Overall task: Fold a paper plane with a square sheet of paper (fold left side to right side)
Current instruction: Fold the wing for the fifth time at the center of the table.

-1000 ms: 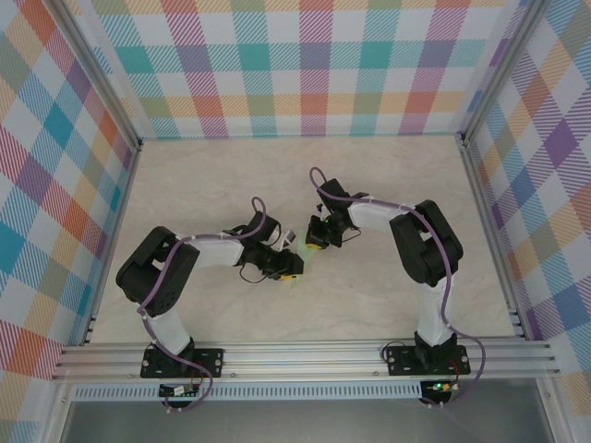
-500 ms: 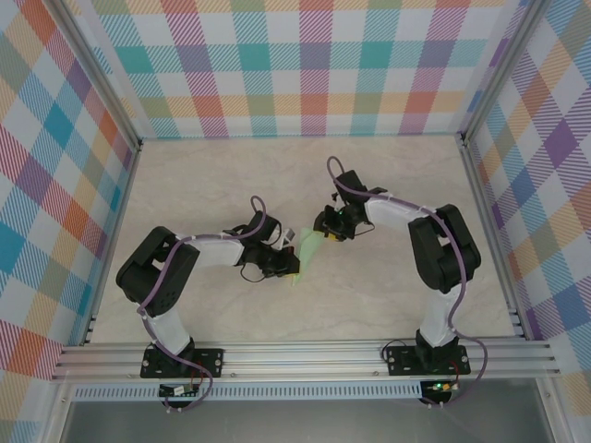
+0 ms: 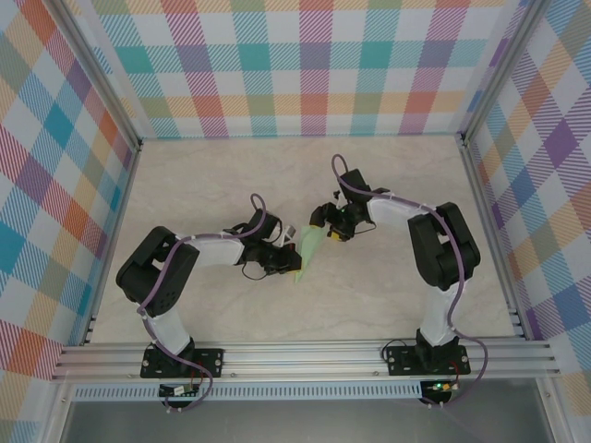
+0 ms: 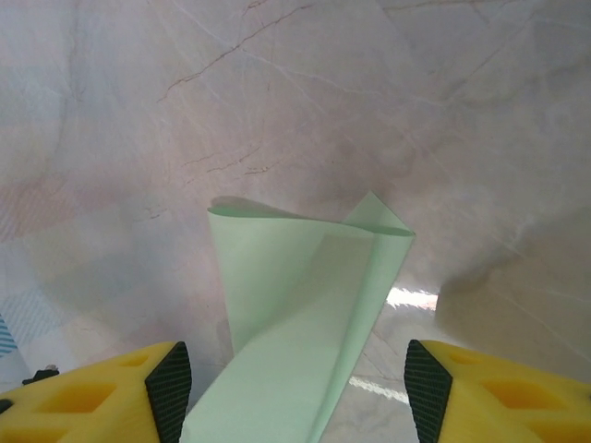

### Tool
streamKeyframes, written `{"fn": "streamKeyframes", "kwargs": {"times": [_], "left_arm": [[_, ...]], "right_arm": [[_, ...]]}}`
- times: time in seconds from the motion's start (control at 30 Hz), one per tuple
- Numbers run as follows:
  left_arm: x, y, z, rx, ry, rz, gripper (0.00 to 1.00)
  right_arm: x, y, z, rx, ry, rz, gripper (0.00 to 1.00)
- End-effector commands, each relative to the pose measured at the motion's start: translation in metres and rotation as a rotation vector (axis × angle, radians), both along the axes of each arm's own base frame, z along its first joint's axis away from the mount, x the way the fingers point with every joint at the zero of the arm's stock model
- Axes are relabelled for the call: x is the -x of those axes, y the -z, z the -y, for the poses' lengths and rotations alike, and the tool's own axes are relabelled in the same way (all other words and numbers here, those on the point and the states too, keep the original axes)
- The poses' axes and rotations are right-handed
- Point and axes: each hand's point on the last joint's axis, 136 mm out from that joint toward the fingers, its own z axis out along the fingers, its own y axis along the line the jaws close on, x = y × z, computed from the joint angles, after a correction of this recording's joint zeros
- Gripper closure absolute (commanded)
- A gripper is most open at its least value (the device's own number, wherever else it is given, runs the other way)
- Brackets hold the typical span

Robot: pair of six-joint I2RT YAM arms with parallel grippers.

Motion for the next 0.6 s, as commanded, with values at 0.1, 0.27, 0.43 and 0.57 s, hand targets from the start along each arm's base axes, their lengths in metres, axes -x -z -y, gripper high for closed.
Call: {"fn": "streamKeyframes", "kwargs": {"times": [0.1,0.27,0.43,0.57], "left_arm": [[-0.003,-0.007,0.009,0.03,0.011,0.004,0.99],[-0.003,-0.006,0.009,0.03,0.012,0.002,0.99],[-0.003,-0.007,0.01,0.031,0.011,0.004,0.99],[-0.003,-0.007,0.01,0.033,0.012,0.003,0.99]], "right_arm": [[-0.01,-0.008,-0.02,-0.068,-0.021,0.011,0.34],[-0.011,-0.007,-0.023,-0.067,-0.023,0.01,0.34],[-0.011,-0.002,-0.025,-0.063,-0.024,-0.004,0.34],[-0.011,0.003,-0.026,-0.06,-0.026,-0.012,0.34]]}}
